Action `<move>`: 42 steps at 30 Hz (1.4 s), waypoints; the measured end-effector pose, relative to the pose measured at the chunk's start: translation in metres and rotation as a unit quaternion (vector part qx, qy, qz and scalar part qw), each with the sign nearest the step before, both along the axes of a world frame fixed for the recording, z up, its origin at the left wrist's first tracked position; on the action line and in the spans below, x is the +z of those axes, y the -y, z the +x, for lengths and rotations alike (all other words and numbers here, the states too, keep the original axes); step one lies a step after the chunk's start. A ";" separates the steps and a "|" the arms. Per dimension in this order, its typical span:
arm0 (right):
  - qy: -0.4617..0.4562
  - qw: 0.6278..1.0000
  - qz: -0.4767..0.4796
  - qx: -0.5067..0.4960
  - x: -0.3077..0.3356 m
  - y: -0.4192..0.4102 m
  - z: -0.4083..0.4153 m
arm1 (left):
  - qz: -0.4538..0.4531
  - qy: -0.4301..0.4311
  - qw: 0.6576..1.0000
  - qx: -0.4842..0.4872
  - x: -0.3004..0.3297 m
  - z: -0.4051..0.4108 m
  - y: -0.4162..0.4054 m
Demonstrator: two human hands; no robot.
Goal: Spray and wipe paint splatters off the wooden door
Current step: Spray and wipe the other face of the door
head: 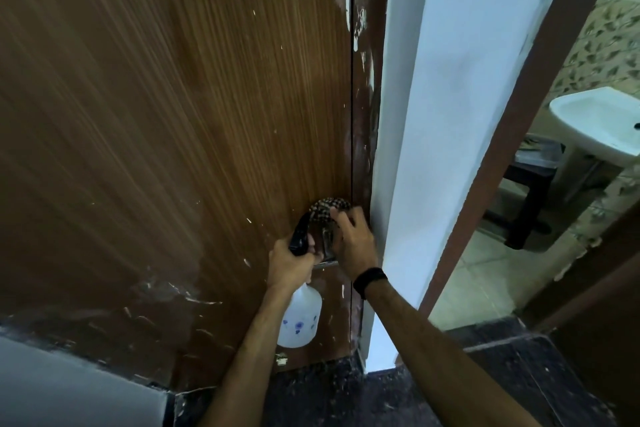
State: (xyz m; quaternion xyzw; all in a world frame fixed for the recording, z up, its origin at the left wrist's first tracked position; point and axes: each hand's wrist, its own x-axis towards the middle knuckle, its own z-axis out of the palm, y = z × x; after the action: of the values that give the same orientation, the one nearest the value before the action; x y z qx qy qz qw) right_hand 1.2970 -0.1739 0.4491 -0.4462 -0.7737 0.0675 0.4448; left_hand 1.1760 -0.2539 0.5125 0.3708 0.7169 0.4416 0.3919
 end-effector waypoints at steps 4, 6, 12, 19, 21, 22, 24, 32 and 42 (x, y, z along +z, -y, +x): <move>-0.129 0.987 0.017 -0.092 0.031 0.000 0.003 | 0.005 0.014 1.000 -0.008 -0.003 0.000 -0.001; -0.142 0.981 0.078 -0.108 0.061 -0.007 -0.001 | 0.014 0.022 1.000 -0.007 -0.001 0.000 -0.004; -0.112 0.975 0.146 -0.123 0.087 -0.021 -0.002 | 0.028 0.024 0.999 -0.008 -0.002 -0.003 -0.010; -0.068 0.995 0.016 -0.071 0.007 0.002 -0.001 | -0.010 0.045 0.999 0.014 -0.022 -0.019 0.007; -0.065 0.996 0.046 -0.046 0.019 -0.001 -0.010 | -0.018 0.046 0.998 0.027 -0.024 -0.024 0.014; -0.061 0.995 0.071 -0.035 0.029 -0.003 -0.017 | -0.022 0.045 0.998 0.030 -0.025 -0.026 0.016; -0.055 0.992 0.113 -0.013 0.044 -0.007 -0.033 | -0.029 0.047 0.997 0.049 -0.027 -0.032 0.021; -0.031 0.995 0.012 0.089 -0.012 0.018 -0.069 | -0.050 0.079 0.984 0.151 -0.036 -0.045 0.045; -0.181 0.979 0.091 0.030 0.034 0.009 -0.102 | -0.050 0.090 0.980 0.169 -0.044 -0.073 0.073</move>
State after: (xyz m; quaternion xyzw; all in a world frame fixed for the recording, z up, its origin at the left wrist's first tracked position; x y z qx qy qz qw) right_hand 1.1948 -0.1825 0.4827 -0.3612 -0.6961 0.0899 0.6139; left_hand 1.1029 -0.3268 0.4688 0.1829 0.7520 0.4970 0.3925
